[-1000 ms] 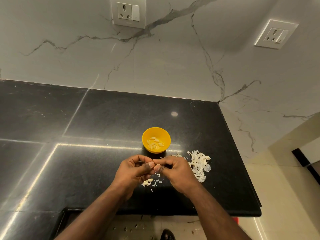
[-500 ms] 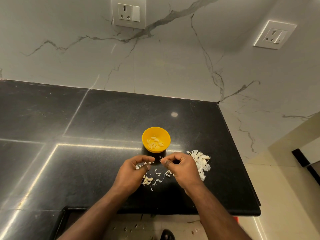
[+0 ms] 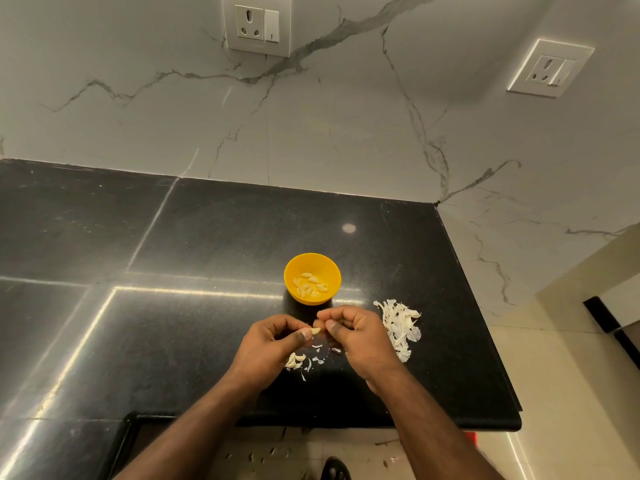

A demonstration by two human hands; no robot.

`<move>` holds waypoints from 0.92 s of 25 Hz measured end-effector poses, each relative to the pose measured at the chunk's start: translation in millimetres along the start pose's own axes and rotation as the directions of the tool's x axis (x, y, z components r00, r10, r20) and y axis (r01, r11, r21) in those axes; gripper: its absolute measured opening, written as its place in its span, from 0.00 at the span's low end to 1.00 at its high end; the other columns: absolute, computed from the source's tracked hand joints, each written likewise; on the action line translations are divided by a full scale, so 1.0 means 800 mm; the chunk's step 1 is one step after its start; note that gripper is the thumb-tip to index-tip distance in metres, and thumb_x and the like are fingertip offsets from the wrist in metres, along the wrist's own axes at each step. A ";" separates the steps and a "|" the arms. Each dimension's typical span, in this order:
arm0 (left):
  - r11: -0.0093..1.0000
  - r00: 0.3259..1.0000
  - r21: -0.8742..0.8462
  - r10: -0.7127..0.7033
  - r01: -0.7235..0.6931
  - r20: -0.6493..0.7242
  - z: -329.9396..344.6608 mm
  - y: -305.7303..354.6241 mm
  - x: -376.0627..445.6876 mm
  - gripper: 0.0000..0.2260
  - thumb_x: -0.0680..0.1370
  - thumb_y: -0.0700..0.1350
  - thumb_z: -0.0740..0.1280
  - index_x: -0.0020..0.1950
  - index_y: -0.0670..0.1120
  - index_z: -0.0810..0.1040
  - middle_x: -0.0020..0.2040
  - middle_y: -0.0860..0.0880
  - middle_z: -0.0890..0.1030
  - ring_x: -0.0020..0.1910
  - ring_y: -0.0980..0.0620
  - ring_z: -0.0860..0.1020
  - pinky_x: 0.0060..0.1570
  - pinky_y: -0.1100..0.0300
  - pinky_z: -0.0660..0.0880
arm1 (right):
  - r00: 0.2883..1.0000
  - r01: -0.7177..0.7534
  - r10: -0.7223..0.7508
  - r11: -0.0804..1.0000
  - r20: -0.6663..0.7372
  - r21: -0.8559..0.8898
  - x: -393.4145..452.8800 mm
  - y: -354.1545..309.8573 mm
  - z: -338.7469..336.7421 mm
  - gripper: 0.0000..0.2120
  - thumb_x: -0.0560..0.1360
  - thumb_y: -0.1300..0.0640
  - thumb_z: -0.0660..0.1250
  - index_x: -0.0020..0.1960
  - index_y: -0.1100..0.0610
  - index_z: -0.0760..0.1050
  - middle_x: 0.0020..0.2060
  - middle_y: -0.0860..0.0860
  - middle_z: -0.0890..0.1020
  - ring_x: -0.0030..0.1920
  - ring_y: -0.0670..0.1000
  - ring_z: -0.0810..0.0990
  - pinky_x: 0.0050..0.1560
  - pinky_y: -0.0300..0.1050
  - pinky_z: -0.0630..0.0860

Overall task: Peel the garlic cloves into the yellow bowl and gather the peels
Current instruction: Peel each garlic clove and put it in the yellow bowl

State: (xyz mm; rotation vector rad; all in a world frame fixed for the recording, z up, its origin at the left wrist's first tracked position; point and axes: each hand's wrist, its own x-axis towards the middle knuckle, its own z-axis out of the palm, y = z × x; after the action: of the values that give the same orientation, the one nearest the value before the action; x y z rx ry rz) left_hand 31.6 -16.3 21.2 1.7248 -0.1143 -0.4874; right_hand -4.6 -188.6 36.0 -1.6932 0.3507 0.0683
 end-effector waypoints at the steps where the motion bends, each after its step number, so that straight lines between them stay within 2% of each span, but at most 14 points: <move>1: 1.000 1.000 -0.004 -0.007 0.007 -0.005 0.000 0.000 0.000 0.03 0.78 0.44 0.71 0.47 0.46 0.84 0.40 0.49 0.86 0.38 0.59 0.82 0.38 0.67 0.73 | 1.000 0.029 -0.029 0.999 0.001 -0.033 0.000 0.000 -0.001 0.14 0.78 0.67 0.67 0.52 0.49 0.83 0.50 0.46 0.87 0.51 0.43 0.84 0.53 0.37 0.79; 3: 1.000 1.000 -0.019 -0.018 0.018 -0.001 -0.001 0.000 0.001 0.04 0.79 0.44 0.71 0.46 0.45 0.84 0.39 0.48 0.86 0.37 0.59 0.82 0.36 0.68 0.73 | 0.996 0.076 -0.072 0.994 0.042 -0.080 -0.002 -0.002 -0.003 0.14 0.76 0.66 0.71 0.53 0.47 0.83 0.52 0.43 0.86 0.54 0.41 0.83 0.57 0.37 0.79; 6: 1.000 1.000 -0.018 -0.020 0.020 0.021 -0.002 0.001 0.002 0.06 0.79 0.45 0.70 0.45 0.44 0.83 0.38 0.48 0.85 0.37 0.58 0.82 0.35 0.69 0.73 | 0.996 0.082 -0.075 0.986 0.052 -0.142 -0.001 -0.003 -0.001 0.09 0.74 0.63 0.74 0.49 0.50 0.85 0.44 0.45 0.87 0.47 0.42 0.84 0.50 0.36 0.80; 9: 1.000 1.000 0.022 -0.009 0.009 0.011 -0.003 -0.001 0.005 0.10 0.78 0.49 0.71 0.42 0.44 0.83 0.36 0.47 0.84 0.35 0.56 0.80 0.38 0.63 0.74 | 0.997 0.074 -0.070 0.981 0.027 -0.178 0.001 -0.001 0.002 0.05 0.75 0.62 0.73 0.46 0.52 0.84 0.39 0.48 0.86 0.39 0.41 0.82 0.43 0.35 0.77; 12: 0.996 0.998 0.082 -0.015 0.020 -0.060 -0.008 -0.011 0.012 0.13 0.79 0.52 0.70 0.39 0.45 0.82 0.34 0.45 0.83 0.34 0.53 0.78 0.39 0.56 0.74 | 0.999 0.018 -0.021 0.994 -0.030 -0.109 0.005 0.002 0.000 0.04 0.73 0.63 0.76 0.44 0.55 0.83 0.39 0.52 0.86 0.38 0.43 0.83 0.42 0.38 0.78; 15: 0.993 0.994 0.109 -0.029 0.041 -0.107 -0.013 -0.021 0.016 0.04 0.81 0.44 0.69 0.48 0.52 0.82 0.43 0.50 0.84 0.43 0.55 0.80 0.43 0.56 0.76 | 0.999 -0.009 0.006 0.998 -0.047 -0.069 0.008 0.006 -0.005 0.11 0.69 0.67 0.77 0.47 0.53 0.84 0.38 0.50 0.85 0.39 0.45 0.82 0.46 0.41 0.81; 18: 0.989 0.990 0.141 -0.018 0.038 -0.141 -0.018 -0.029 0.018 0.10 0.80 0.42 0.68 0.54 0.58 0.81 0.52 0.54 0.83 0.50 0.55 0.80 0.50 0.54 0.78 | 1.000 -0.025 0.023 0.991 -0.016 -0.129 0.009 0.010 -0.005 0.13 0.74 0.68 0.72 0.53 0.52 0.84 0.39 0.44 0.82 0.38 0.40 0.80 0.44 0.37 0.79; 20: 0.990 0.986 0.126 -0.035 0.056 -0.165 -0.021 -0.032 0.018 0.09 0.80 0.43 0.69 0.53 0.58 0.81 0.51 0.55 0.83 0.49 0.54 0.80 0.49 0.55 0.77 | 0.998 -0.056 0.051 0.986 -0.036 -0.160 0.011 0.012 -0.004 0.12 0.76 0.66 0.70 0.50 0.51 0.84 0.41 0.43 0.83 0.38 0.41 0.80 0.41 0.37 0.79; 23: 0.993 0.981 0.081 -0.073 0.089 -0.180 -0.022 -0.041 0.017 0.07 0.80 0.43 0.69 0.52 0.56 0.82 0.47 0.55 0.85 0.49 0.54 0.82 0.51 0.53 0.79 | 0.989 -0.145 0.140 0.985 -0.058 -0.098 0.016 0.015 -0.006 0.08 0.74 0.67 0.71 0.49 0.56 0.83 0.41 0.52 0.86 0.38 0.48 0.84 0.38 0.41 0.80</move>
State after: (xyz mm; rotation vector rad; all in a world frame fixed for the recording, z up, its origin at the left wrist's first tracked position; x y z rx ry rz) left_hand 44.3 2.1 -11.0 1.8570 0.0626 -0.3916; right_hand 3.4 -196.9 22.3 -1.7713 0.5135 0.1512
